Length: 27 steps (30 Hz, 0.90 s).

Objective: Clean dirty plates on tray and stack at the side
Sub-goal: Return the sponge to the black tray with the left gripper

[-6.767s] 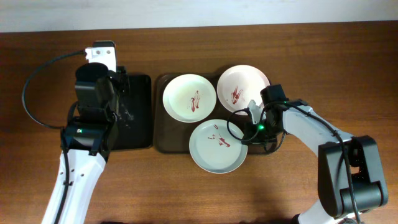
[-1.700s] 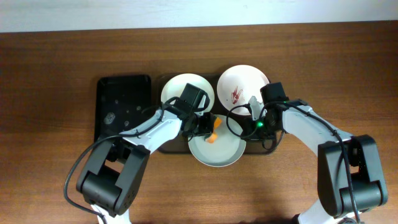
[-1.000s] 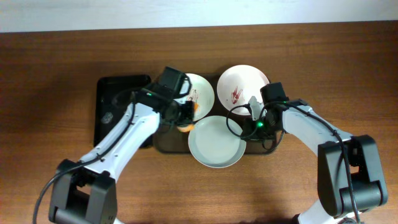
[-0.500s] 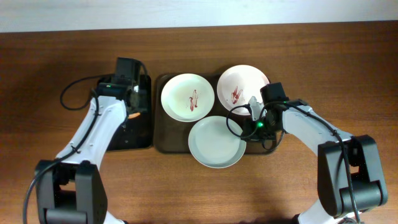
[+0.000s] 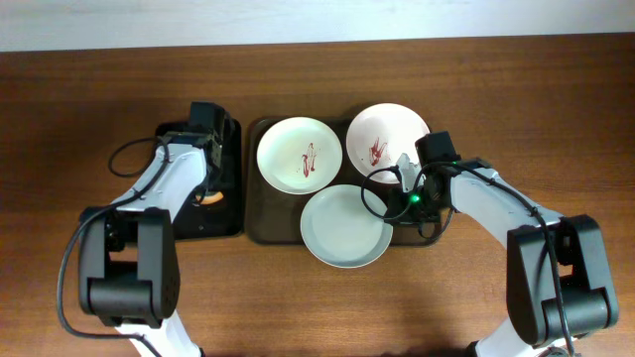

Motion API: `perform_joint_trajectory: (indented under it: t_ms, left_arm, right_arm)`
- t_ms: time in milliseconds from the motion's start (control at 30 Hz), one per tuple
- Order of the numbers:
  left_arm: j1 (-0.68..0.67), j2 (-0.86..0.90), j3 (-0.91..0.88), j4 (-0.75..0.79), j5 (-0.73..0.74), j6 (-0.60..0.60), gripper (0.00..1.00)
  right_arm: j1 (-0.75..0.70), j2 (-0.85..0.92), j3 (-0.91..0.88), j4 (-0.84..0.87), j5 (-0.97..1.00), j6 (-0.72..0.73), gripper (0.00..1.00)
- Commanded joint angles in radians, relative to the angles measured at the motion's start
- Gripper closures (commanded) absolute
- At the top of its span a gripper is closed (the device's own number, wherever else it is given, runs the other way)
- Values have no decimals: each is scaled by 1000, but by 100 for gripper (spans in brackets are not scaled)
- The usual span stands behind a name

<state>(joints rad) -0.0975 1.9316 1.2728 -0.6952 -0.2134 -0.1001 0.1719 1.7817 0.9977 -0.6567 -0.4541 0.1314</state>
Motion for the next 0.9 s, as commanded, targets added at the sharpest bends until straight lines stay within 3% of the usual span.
perform_joint_trajectory:
  t_ms: [0, 33, 100, 400, 433, 500, 567, 600, 767, 800, 833, 867]
  left_arm:
    - [2, 10, 5, 10, 6, 69, 45]
    - [2, 10, 5, 15, 2, 75, 37]
    - [2, 10, 5, 32, -1, 75, 33]
    - [2, 71, 5, 101, 0, 75, 34]
    - [2, 71, 5, 111, 1, 75, 37]
    - [2, 71, 5, 129, 1, 75, 55]
    - [2, 71, 5, 149, 0, 75, 88]
    - [2, 71, 5, 158, 0, 75, 100]
    - [2, 65, 29, 153, -1, 75, 100]
    - [2, 60, 35, 148, 0, 75, 99]
    - [2, 53, 41, 139, 0, 75, 64]
    - [2, 47, 43, 124, 0, 75, 44]
  right_arm:
    - [6, 0, 14, -1, -6, 1, 96]
    - [6, 0, 14, -1, -6, 1, 96]
    - [6, 0, 14, -1, -5, 1, 96]
    - [6, 0, 14, -1, -6, 1, 96]
    - [6, 0, 14, -1, -6, 1, 96]
    - [6, 0, 14, -1, -6, 1, 96]
    - [6, 0, 14, -1, -6, 1, 96]
    - [6, 0, 14, -2, -6, 1, 96]
    - [6, 0, 14, -10, -6, 1, 96]
    - [6, 0, 14, -11, -6, 1, 96]
    - [6, 0, 14, -12, -6, 1, 96]
    - [6, 0, 14, -12, -6, 1, 96]
